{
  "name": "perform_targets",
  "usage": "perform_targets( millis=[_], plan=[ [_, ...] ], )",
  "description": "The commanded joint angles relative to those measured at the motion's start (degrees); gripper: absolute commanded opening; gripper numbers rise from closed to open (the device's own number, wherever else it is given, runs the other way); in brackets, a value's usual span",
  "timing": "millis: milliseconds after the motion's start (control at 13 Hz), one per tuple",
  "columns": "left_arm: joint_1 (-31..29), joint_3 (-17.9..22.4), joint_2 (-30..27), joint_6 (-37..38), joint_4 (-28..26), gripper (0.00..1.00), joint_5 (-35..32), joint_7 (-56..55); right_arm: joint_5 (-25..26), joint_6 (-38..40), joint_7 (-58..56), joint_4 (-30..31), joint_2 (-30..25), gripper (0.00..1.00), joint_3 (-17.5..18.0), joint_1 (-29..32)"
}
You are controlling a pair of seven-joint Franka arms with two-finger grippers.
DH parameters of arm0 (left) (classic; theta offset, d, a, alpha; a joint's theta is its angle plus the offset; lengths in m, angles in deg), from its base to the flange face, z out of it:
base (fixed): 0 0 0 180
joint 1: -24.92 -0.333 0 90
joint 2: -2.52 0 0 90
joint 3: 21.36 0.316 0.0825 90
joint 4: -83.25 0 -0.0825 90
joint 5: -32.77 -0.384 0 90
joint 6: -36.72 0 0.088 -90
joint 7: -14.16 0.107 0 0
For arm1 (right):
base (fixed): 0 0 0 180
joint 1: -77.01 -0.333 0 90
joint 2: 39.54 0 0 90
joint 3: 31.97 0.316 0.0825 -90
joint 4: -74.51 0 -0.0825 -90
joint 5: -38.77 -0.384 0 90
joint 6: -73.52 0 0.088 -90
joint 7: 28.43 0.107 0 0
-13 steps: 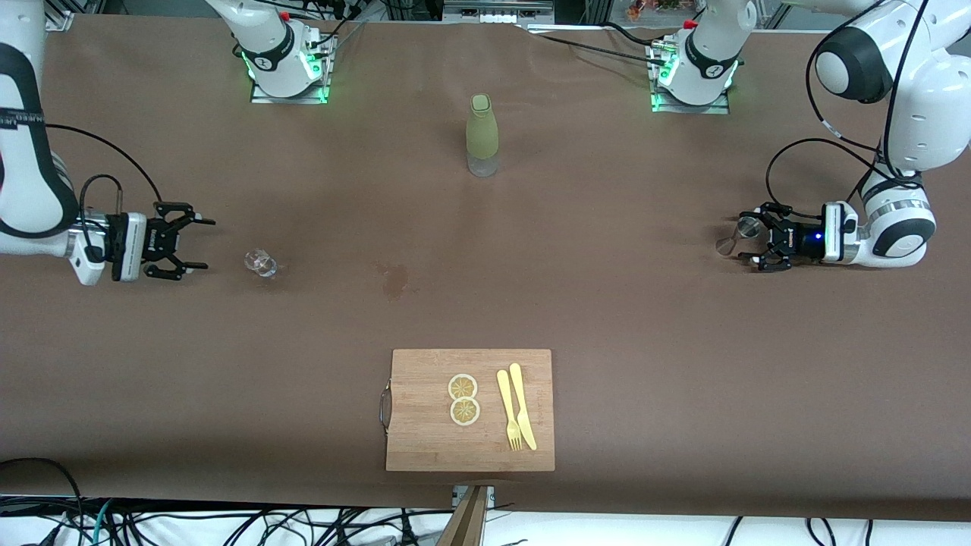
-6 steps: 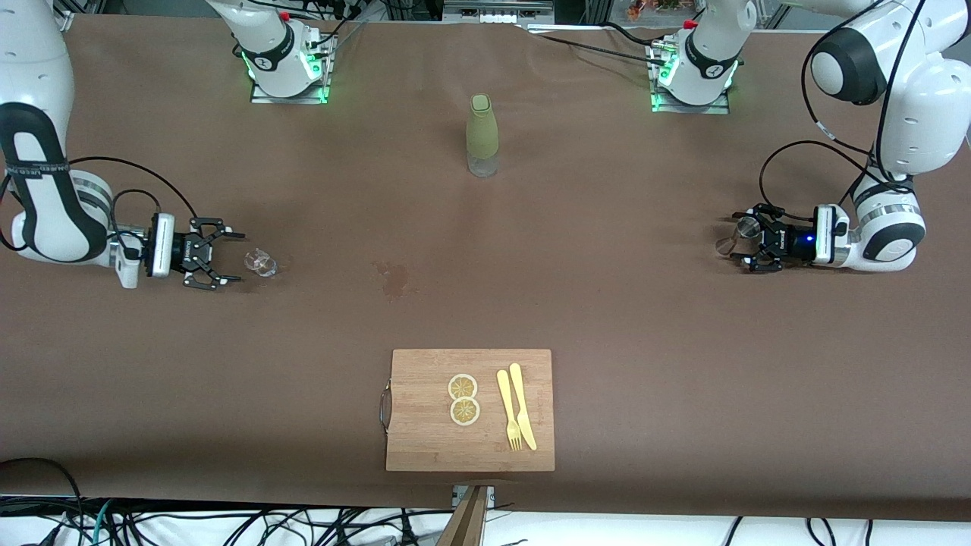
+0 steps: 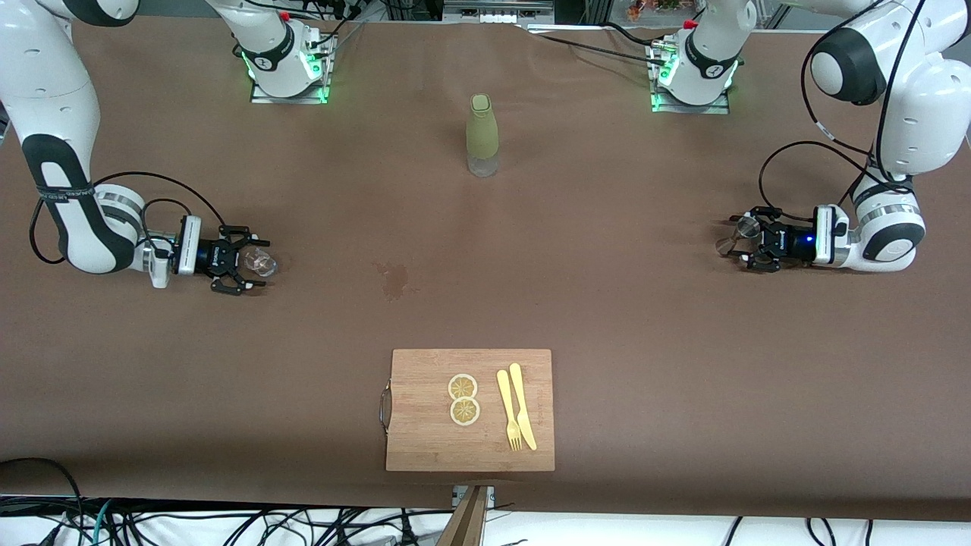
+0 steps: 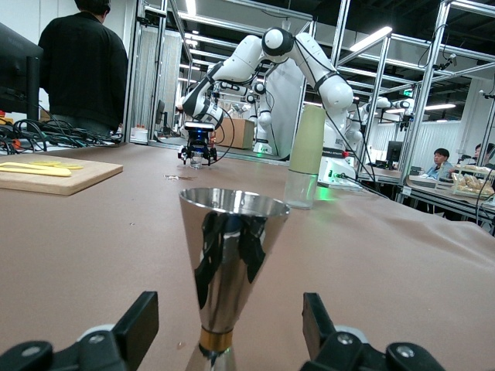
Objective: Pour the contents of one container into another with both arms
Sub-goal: 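Grasp the small clear glass with the right gripper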
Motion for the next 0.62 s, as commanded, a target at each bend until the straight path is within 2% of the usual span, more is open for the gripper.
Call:
perform_targets(
  millis=[0, 231, 308, 385, 462, 538],
  plan=[
    [1.0, 1.4, 0.3, 0.1, -1.1, 0.83, 0.6, 10.8, -1.2, 2.6, -3.0, -0.4, 1.6, 1.00, 0.6, 0.9],
    [0.9, 1.6, 0.3, 0.2, -1.2, 0.75, 0.6, 10.8, -1.2, 2.9, -5.3, -0.4, 1.8, 0.97, 0.6, 0.9],
    [0.9, 1.7, 0.2, 0.2, -1.1, 0.70, 0.5, 10.8, -1.2, 2.9, -5.3, -0.4, 1.9, 0.90, 0.6, 0.9],
    [0.9, 2.0, 0.2, 0.2, -1.2, 0.65, 0.5, 10.8, -1.2, 3.0, -5.1, -0.4, 1.9, 0.71, 0.6, 0.9],
    [0.9, 2.0, 0.2, 0.2, -1.2, 0.55, 0.5, 10.8, -1.3, 3.0, -4.7, -0.4, 1.8, 0.48, 0.7, 0.9],
    [1.0, 2.0, 0.3, 0.2, -1.1, 0.41, 0.5, 10.8, -1.2, 3.0, -4.6, -0.4, 1.9, 0.41, 0.7, 0.9]
  ],
)
